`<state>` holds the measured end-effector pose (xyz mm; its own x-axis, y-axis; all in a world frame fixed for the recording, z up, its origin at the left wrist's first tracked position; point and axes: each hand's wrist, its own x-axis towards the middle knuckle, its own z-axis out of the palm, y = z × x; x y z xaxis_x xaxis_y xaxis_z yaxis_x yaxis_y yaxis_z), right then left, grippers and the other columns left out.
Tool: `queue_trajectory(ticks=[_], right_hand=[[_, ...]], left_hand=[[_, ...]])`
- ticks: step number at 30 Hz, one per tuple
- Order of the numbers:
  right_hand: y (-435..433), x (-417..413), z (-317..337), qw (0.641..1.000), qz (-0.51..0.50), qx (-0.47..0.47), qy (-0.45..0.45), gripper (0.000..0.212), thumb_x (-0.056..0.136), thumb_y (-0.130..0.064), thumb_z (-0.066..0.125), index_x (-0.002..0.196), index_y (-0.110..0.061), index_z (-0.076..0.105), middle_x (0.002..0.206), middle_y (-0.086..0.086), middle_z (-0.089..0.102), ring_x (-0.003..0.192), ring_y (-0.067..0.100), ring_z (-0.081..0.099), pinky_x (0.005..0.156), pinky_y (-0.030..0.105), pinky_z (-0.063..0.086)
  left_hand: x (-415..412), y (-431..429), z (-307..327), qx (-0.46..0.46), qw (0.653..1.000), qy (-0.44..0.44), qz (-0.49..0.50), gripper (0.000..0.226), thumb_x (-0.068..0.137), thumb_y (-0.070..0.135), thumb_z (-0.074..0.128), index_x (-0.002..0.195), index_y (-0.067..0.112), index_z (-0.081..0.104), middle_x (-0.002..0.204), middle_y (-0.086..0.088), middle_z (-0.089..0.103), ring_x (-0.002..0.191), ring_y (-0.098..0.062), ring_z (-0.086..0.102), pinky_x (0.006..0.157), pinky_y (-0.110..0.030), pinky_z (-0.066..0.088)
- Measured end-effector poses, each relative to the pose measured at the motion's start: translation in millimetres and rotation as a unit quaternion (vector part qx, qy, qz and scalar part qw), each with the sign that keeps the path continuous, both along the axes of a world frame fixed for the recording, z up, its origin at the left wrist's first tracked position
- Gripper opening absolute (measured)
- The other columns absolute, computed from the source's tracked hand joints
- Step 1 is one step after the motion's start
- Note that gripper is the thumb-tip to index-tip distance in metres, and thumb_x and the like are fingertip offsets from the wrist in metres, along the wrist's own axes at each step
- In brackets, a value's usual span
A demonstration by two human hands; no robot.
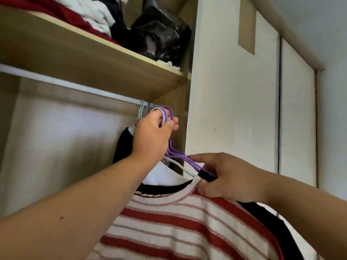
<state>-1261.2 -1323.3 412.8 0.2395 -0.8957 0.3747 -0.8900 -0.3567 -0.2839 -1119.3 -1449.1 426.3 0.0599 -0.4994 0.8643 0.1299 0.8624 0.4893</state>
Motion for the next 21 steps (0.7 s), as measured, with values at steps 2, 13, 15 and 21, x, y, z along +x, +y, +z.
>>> queue_trajectory(ticks=[2, 13, 15, 21], right_hand=[[-22.1, 18.1, 8.8, 0.999, 0.02, -0.031, -0.033, 0.05, 0.074, -0.017, 0.065, 0.103, -0.058, 0.058, 0.089, -0.022, 0.07, 0.08, -0.001, 0.066, 0.074, 0.015, 0.053], [-166.2, 89.9, 45.5, 0.982, -0.082, -0.157, -0.073, 0.042, 0.069, -0.018, 0.07, 0.109, -0.029, 0.069, 0.083, -0.011, 0.07, 0.072, 0.006, 0.063, 0.067, 0.02, 0.053], [-193.9, 98.3, 57.7, 0.977, -0.095, -0.172, -0.079, 0.04, 0.069, -0.018, 0.07, 0.107, -0.028, 0.07, 0.086, -0.008, 0.071, 0.074, 0.009, 0.064, 0.07, 0.024, 0.055], [-261.0, 115.8, 97.4, 0.964, -0.133, -0.223, -0.053, 0.029, 0.071, -0.02, 0.068, 0.099, -0.021, 0.072, 0.089, -0.001, 0.072, 0.08, 0.017, 0.065, 0.075, 0.033, 0.056]], left_hand=[[17.4, -18.5, 14.4, 0.003, 1.0, 0.003, -0.022, 0.029, 0.092, 0.004, 0.05, 0.08, 0.028, 0.061, 0.084, 0.01, 0.071, 0.075, -0.002, 0.069, 0.063, -0.026, 0.057], [73.6, -162.7, 83.9, -0.017, 0.982, -0.184, 0.045, 0.027, 0.091, 0.018, 0.059, 0.111, 0.003, 0.066, 0.096, -0.01, 0.071, 0.081, -0.012, 0.068, 0.074, -0.029, 0.053], [80.3, -194.3, 100.9, -0.046, 0.972, -0.211, 0.093, 0.04, 0.091, 0.025, 0.059, 0.128, 0.008, 0.058, 0.112, -0.007, 0.068, 0.096, -0.014, 0.063, 0.078, -0.022, 0.046], [99.4, -272.5, 144.9, -0.084, 0.968, -0.224, 0.08, 0.049, 0.089, 0.021, 0.06, 0.137, 0.019, 0.049, 0.11, 0.0, 0.069, 0.089, -0.005, 0.064, 0.075, -0.019, 0.048]])
